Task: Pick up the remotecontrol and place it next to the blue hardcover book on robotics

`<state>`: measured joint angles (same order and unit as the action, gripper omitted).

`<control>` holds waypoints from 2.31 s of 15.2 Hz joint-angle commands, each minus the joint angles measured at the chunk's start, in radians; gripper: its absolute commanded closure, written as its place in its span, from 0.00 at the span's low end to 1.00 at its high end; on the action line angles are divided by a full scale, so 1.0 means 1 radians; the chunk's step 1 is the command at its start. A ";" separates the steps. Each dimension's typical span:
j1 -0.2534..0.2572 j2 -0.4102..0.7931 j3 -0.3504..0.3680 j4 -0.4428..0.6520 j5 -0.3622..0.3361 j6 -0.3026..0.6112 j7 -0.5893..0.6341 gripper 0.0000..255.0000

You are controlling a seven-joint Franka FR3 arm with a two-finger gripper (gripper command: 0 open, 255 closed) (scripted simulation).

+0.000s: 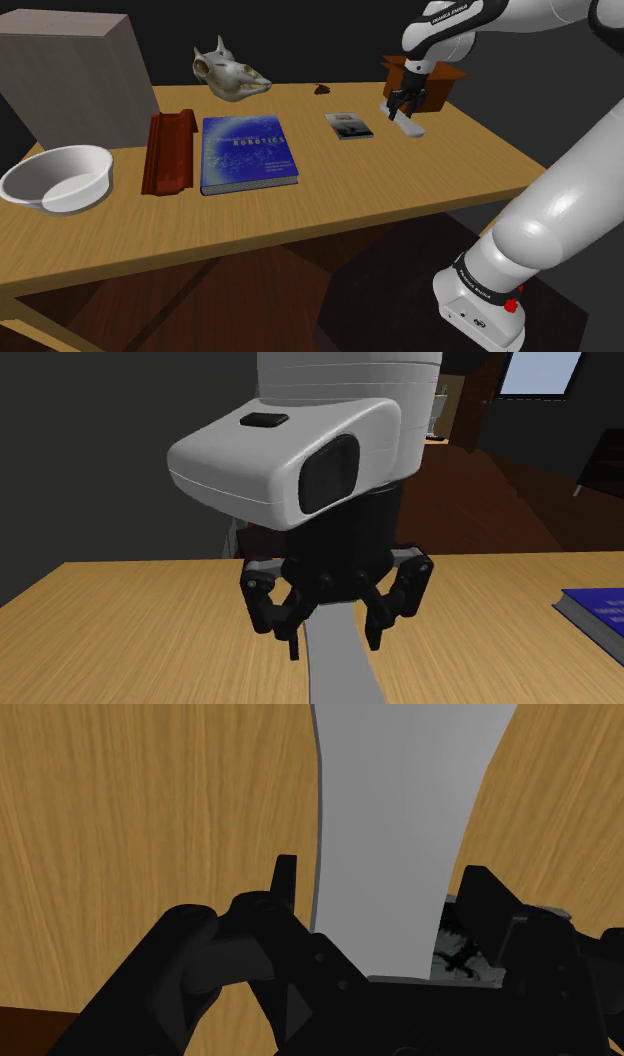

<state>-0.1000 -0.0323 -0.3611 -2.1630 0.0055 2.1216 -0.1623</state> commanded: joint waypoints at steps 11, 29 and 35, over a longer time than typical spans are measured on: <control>0.127 -0.143 0.167 -0.159 -0.024 0.022 0.312 1.00; 0.246 -0.094 0.327 -0.226 0.014 0.140 0.565 1.00; 0.247 -0.042 0.326 -0.259 0.018 0.226 0.561 1.00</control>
<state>0.1459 -0.0832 -0.0356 -2.4167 0.0224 2.3321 0.3982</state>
